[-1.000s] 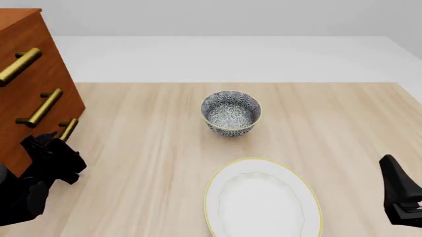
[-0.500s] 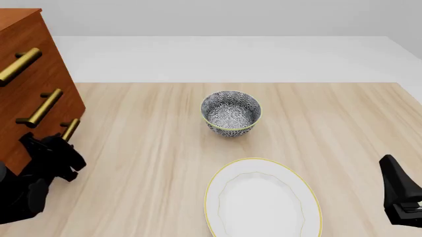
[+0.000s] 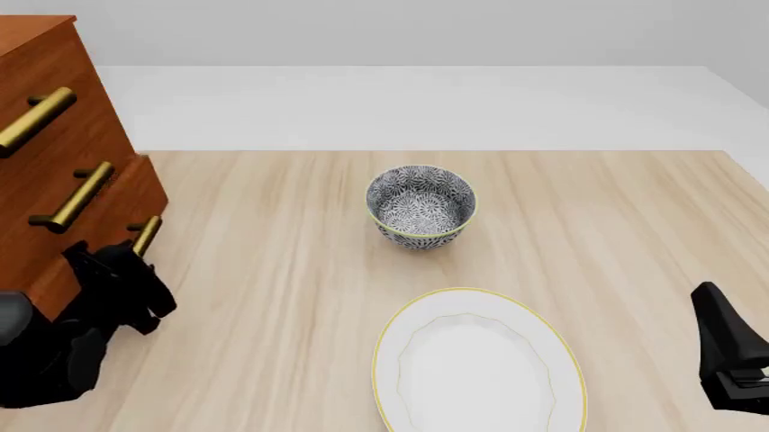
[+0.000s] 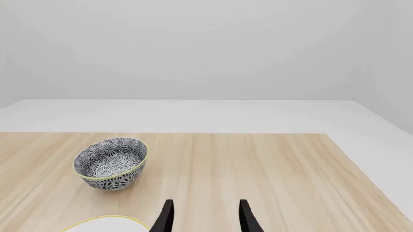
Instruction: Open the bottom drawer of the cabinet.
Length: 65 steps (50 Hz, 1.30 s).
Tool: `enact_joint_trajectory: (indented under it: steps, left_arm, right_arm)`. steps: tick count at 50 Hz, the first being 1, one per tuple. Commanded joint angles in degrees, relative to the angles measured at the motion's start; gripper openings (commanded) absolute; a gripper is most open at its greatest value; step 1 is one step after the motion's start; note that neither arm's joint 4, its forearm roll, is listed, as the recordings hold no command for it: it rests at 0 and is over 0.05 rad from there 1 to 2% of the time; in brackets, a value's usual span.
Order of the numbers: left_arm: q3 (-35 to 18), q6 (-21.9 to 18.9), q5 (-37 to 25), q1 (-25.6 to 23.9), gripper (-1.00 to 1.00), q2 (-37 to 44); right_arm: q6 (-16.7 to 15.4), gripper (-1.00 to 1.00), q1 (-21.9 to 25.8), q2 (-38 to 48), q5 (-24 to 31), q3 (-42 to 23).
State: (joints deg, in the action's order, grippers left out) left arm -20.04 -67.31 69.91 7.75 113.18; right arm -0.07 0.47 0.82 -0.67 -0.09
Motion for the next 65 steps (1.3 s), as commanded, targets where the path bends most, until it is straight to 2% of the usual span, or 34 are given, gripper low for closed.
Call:
enact_joint_trajectory:
  steps: [1, 28, 41, 65]
  left_arm:
    - [-5.1, -0.5, 0.0, -6.7, -1.00, 6.6]
    - [-8.8, 1.4, 0.0, -16.6, -1.00, 10.9]
    - [-11.1, 1.8, 0.0, -18.9, -1.00, 13.9]
    - [-8.1, 3.1, 0.0, -21.5, -1.00, 9.7]
  right_arm:
    - [0.0, 1.00, 0.0, 0.0, 0.0, 0.0]
    - [0.0, 1.00, 0.0, 0.0, 0.0, 0.0]
    - [0.0, 1.00, 0.0, 0.0, 0.0, 0.0]
    - [0.0, 1.00, 0.0, 0.0, 0.0, 0.0]
